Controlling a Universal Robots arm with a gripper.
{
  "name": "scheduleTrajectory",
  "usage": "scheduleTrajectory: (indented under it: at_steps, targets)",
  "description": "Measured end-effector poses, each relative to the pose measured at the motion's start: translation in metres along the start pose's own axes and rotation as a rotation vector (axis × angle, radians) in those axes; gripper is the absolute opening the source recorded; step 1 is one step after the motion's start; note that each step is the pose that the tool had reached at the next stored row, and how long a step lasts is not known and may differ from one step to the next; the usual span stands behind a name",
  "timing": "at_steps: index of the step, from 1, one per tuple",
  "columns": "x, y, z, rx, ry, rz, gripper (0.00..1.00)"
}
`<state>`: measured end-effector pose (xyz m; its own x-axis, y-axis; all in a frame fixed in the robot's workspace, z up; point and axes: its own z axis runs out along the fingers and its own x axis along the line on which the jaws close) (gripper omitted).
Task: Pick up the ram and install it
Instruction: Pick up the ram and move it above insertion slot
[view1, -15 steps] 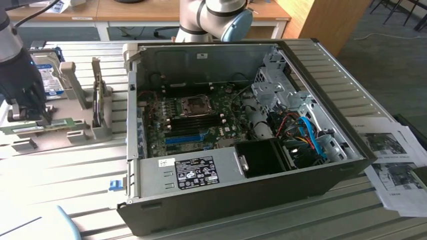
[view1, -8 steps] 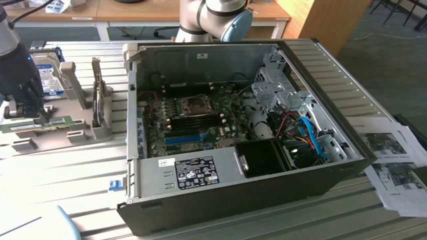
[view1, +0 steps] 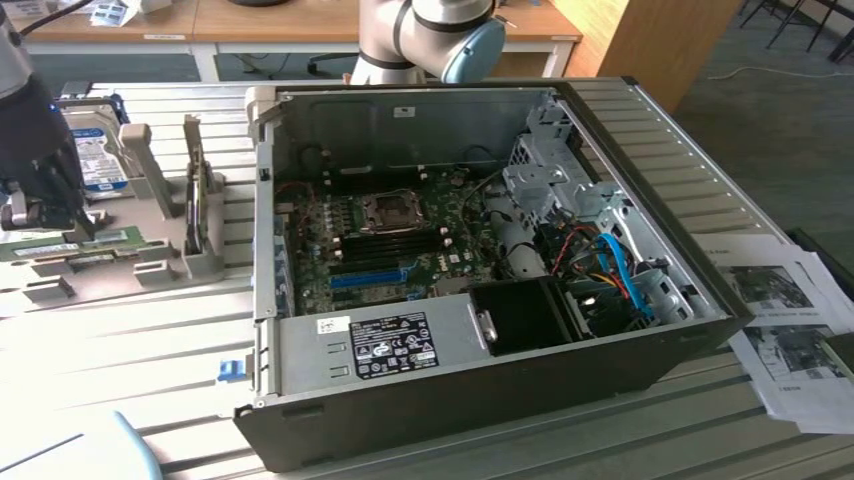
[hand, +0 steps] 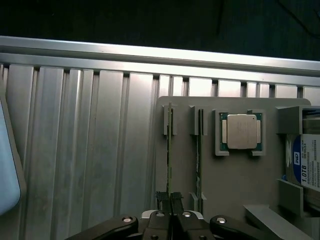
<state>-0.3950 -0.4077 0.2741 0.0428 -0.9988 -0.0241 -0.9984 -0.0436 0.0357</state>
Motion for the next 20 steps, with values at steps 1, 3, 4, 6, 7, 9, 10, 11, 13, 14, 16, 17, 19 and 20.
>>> scheduleTrajectory:
  at_steps: [1,3,4,6,7,9,10,11,13,14,16,17,19,20]
  targets:
    - [0.0,0.0,-0.0013,0.0001,0.0002,0.0,0.11]
    - [0.0,0.0001,-0.0041,-0.0001,0.0007,0.0,0.11]
    - [0.0,0.0001,-0.0053,0.0,0.0009,0.0,0.11]
    - [0.0,0.0002,-0.0077,-0.0001,0.0012,0.0,0.11]
    - [0.0,0.0003,-0.0089,-0.0001,0.0014,0.0,0.11]
    - [0.0,0.0003,-0.0109,0.0,0.0017,0.0,0.11]
    - [0.0,0.0004,-0.0119,-0.0001,0.002,0.0,0.11]
    - [0.0,0.0004,-0.013,-0.0001,0.0022,0.0,0.11]
    - [0.0,0.0005,-0.015,-0.0002,0.0025,0.0,0.11]
    - [0.0,0.0005,-0.0159,-0.0002,0.0026,0.0,0.11]
    - [0.0,0.0006,-0.0176,-0.0001,0.0028,0.0,0.11]
    - [0.0,0.0006,-0.0185,-0.0002,0.003,0.0,0.11]
    - [0.0,0.0007,-0.0202,-0.0001,0.0035,0.0,0.11]
    - [0.0,0.0007,-0.021,-0.0001,0.0037,0.0,0.11]
